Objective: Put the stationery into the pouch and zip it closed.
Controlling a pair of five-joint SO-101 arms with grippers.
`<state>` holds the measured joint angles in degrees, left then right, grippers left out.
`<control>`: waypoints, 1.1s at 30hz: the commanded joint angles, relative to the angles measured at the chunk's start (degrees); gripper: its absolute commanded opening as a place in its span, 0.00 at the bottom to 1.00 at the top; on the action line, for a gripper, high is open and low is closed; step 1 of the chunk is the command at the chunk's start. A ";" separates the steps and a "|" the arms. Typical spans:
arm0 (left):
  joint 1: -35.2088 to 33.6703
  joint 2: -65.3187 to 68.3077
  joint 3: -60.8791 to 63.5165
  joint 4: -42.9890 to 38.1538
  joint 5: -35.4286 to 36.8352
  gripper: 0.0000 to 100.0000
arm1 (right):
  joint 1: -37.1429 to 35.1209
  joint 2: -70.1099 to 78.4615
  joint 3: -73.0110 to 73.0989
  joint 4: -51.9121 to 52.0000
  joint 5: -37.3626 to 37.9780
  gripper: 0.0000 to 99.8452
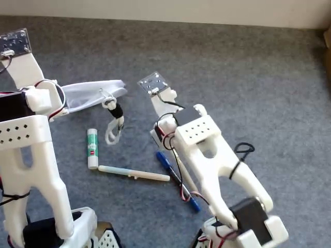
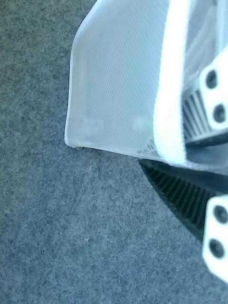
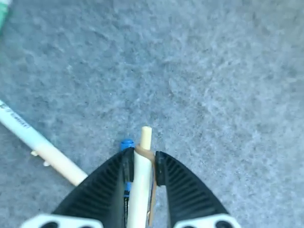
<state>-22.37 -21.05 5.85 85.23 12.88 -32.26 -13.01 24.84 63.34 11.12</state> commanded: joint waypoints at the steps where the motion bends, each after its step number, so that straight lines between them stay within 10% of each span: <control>1: 0.84 0.92 0.75 -0.97 0.62 0.01 | -1.27 -7.78 -2.68 2.51 0.62 0.01; 33: 0.66 0.92 2.07 -1.14 0.53 0.01 | -1.63 -49.98 20.70 -18.15 -9.85 0.01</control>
<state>-22.37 -21.14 6.99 84.79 12.88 -32.70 -59.52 45.67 48.31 1.71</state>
